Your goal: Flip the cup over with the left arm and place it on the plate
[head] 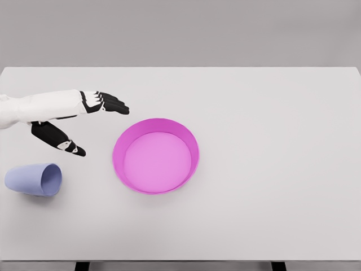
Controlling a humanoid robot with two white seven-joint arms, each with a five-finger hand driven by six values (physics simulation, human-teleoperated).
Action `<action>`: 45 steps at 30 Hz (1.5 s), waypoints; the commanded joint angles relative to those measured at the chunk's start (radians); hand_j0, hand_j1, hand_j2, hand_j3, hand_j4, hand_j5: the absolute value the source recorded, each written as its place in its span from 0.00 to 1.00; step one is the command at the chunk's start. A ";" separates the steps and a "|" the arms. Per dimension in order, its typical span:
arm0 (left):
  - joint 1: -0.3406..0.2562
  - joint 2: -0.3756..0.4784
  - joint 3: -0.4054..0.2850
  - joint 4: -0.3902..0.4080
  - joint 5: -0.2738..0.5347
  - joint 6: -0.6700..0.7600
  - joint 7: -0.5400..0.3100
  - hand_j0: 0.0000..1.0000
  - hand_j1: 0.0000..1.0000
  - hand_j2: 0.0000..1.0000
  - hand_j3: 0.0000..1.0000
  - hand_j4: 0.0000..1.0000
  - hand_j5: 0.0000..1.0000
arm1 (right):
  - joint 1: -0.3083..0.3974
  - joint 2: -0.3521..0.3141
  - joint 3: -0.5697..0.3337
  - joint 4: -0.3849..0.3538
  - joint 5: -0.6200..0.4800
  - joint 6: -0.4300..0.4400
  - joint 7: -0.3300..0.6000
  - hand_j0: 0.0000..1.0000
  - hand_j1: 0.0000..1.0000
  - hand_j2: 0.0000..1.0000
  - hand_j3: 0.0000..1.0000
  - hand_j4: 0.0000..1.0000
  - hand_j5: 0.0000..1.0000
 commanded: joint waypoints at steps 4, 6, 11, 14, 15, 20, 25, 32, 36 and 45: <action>0.002 0.062 -0.001 -0.026 0.135 0.003 0.000 1.00 1.00 1.00 1.00 1.00 1.00 | 0.002 0.000 0.000 0.002 0.000 0.000 0.000 1.00 1.00 1.00 1.00 1.00 1.00; 0.005 0.090 -0.003 -0.032 0.194 0.003 0.000 1.00 1.00 1.00 1.00 1.00 1.00 | 0.002 0.000 0.000 0.002 0.000 0.000 0.000 1.00 1.00 1.00 1.00 1.00 1.00; 0.060 0.200 -0.069 -0.041 0.280 0.003 0.000 1.00 1.00 1.00 1.00 1.00 1.00 | 0.002 0.000 -0.001 0.002 0.000 0.000 0.000 1.00 1.00 1.00 1.00 1.00 1.00; 0.074 0.212 -0.069 -0.041 0.317 0.003 0.000 1.00 1.00 1.00 1.00 1.00 1.00 | 0.002 0.000 -0.001 0.002 0.000 0.000 0.000 1.00 1.00 1.00 1.00 1.00 1.00; 0.090 0.225 -0.067 -0.043 0.331 0.003 0.002 1.00 1.00 1.00 1.00 1.00 1.00 | 0.002 0.000 -0.001 0.001 0.000 0.000 0.000 1.00 1.00 1.00 1.00 1.00 1.00; 0.167 0.268 -0.067 -0.043 0.348 0.003 0.005 1.00 1.00 1.00 1.00 1.00 1.00 | 0.002 0.000 -0.001 0.001 0.000 0.000 0.000 1.00 1.00 1.00 1.00 1.00 1.00; 0.232 0.323 -0.066 -0.043 0.368 0.003 0.008 1.00 1.00 1.00 1.00 1.00 1.00 | 0.002 0.000 -0.001 0.002 0.000 0.000 0.000 1.00 1.00 1.00 1.00 1.00 1.00; 0.295 0.323 -0.060 -0.043 0.354 0.003 0.013 1.00 1.00 1.00 1.00 1.00 1.00 | 0.002 0.000 -0.001 0.002 0.000 0.000 0.000 1.00 1.00 1.00 1.00 1.00 1.00; 0.295 0.321 -0.049 -0.041 0.291 0.003 0.014 1.00 1.00 1.00 1.00 1.00 1.00 | 0.002 0.000 -0.001 0.002 0.000 0.000 0.000 1.00 1.00 1.00 1.00 1.00 1.00; 0.317 0.361 -0.037 -0.043 0.294 0.175 0.095 1.00 1.00 1.00 1.00 1.00 1.00 | 0.002 0.000 -0.001 0.002 0.000 0.000 0.000 1.00 1.00 1.00 1.00 1.00 1.00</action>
